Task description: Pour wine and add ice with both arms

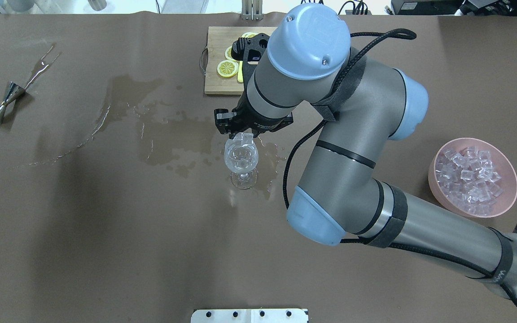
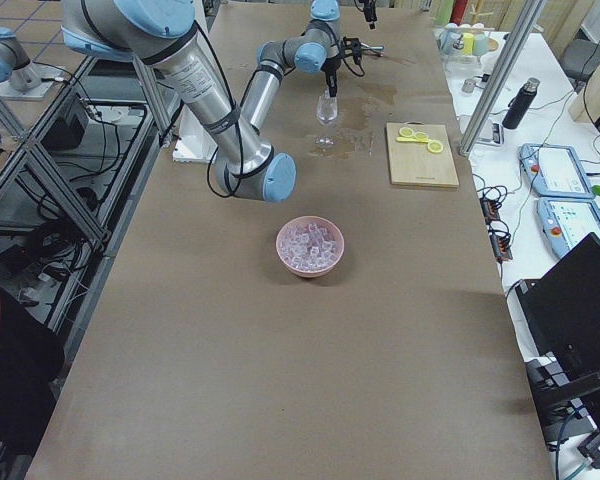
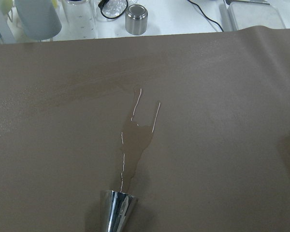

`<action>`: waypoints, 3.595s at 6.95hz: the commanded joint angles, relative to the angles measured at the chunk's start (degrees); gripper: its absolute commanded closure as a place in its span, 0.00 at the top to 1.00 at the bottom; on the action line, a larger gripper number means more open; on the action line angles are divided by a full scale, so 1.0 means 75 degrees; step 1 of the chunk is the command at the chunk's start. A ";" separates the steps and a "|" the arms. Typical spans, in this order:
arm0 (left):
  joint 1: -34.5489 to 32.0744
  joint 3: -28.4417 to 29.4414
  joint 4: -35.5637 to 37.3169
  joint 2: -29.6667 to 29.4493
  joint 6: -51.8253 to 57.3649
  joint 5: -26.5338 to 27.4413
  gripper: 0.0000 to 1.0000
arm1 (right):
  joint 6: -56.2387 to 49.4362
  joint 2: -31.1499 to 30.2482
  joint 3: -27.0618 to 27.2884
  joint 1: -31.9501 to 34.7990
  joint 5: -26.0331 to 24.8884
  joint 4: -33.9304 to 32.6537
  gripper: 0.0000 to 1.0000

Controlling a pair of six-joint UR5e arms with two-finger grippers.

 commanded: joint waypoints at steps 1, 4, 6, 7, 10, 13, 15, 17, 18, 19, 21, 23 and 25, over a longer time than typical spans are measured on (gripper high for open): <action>-0.0045 -0.0218 0.0942 -0.0027 0.0422 -0.0234 0.97 | -0.0025 0.0054 -0.0112 -0.0073 -0.0176 0.0001 0.18; -0.0080 -0.0253 0.1563 -0.0004 0.0644 -0.0410 0.97 | -0.0025 0.0112 -0.0100 -0.0062 -0.0176 0.0001 0.79; -0.0174 -0.0475 0.2055 0.0043 0.0646 -0.0609 0.97 | -0.0059 0.0089 -0.0054 0.0136 -0.0083 -0.0011 0.81; -0.0209 -0.0569 0.2336 0.0055 0.0657 -0.0610 0.97 | -0.0141 -0.0039 -0.0030 0.0451 -0.0013 -0.0034 0.81; -0.0431 -0.0652 0.3343 0.0090 0.1301 -0.0703 0.97 | -0.0997 -0.1335 0.0681 0.1575 0.0559 -0.0070 0.86; -0.0596 -0.1095 0.3604 0.0392 0.1384 -0.0984 0.97 | -0.2177 -0.3468 0.1902 0.2524 0.1040 -0.0070 0.94; -0.0585 -0.1820 0.3675 0.0954 0.1384 -0.1055 0.97 | -0.3685 -0.4430 0.1904 0.3367 0.1147 -0.0058 0.96; -0.0584 -0.2431 0.3722 0.1541 0.1698 -0.1067 0.97 | -0.4895 -0.4937 0.1357 0.4585 0.1998 -0.0035 0.97; -0.0619 -0.2445 0.3757 0.1543 0.1758 -0.1125 0.97 | -0.5758 -0.5055 0.0761 0.5136 0.2526 -0.0011 0.98; -0.0794 -0.2480 0.3757 0.1531 0.1794 -0.1160 0.97 | -0.6173 -0.5149 0.0314 0.5466 0.2705 0.0001 0.99; -0.0819 -0.2562 0.3803 0.1531 0.1794 -0.1312 0.97 | -0.6738 -0.5405 -0.0215 0.5925 0.2847 0.0001 0.99; -0.0947 -0.2562 0.4106 0.1497 0.1806 -0.1313 0.97 | -0.7721 -0.5746 -0.0776 0.6509 0.3021 -0.0011 0.99; -0.0936 -0.2551 0.4144 0.1461 0.1806 -0.1313 0.97 | -0.7771 -0.6016 -0.0803 0.6874 0.3070 -0.0011 0.99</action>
